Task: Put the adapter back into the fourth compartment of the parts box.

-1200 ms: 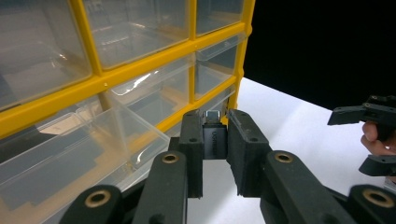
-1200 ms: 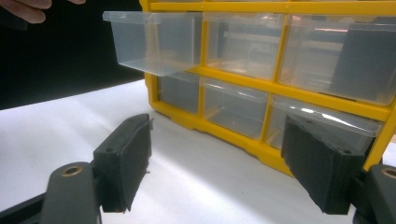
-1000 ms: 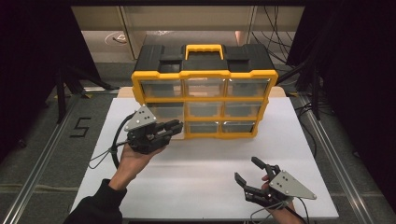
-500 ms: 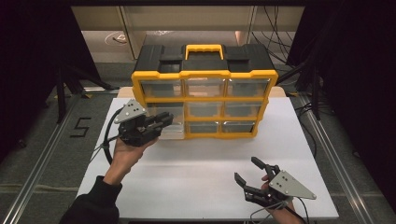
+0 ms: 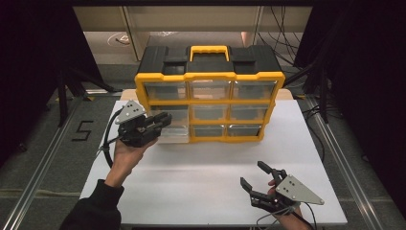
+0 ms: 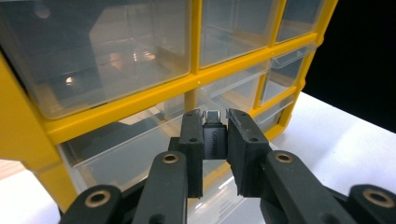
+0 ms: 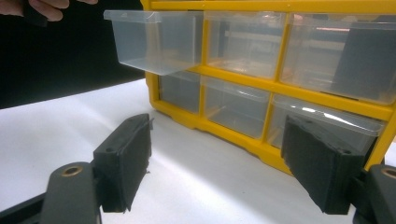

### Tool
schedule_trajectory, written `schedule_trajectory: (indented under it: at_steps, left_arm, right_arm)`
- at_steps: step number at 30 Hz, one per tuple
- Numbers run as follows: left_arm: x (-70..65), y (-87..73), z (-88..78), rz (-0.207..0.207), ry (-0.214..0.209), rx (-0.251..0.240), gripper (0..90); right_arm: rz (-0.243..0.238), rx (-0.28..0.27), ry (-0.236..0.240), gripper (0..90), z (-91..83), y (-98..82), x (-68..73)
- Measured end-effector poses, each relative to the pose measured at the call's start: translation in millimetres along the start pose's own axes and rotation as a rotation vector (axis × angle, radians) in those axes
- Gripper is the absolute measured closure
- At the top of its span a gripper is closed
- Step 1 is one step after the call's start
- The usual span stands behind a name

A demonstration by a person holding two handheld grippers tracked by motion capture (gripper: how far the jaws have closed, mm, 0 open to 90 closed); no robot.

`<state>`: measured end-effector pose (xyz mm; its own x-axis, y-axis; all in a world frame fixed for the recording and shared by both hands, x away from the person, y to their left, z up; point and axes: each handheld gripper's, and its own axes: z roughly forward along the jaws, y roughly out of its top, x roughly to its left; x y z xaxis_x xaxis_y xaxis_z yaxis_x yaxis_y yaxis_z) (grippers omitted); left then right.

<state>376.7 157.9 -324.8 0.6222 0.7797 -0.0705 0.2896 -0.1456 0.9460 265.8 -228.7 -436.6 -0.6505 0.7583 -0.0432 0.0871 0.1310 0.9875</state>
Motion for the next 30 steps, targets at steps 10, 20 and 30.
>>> schedule_trajectory:
  at_steps: [10,20,30]
  left_arm:
    - [6.6,-2.5,2.4,-0.012,0.022,0.010,75.6]
    - [5.4,-3.7,6.5,-0.032,0.019,0.031,44.7]
    - [0.7,-2.1,4.4,-0.029,0.009,0.015,30.6]
  right_arm:
    - [0.001,0.001,-0.001,25.4,0.0,-0.1,-0.2]
    - [-0.001,0.002,0.000,25.4,-0.4,0.2,-0.6]
    - [-0.001,-0.002,-0.002,25.4,-0.7,0.6,-0.6]
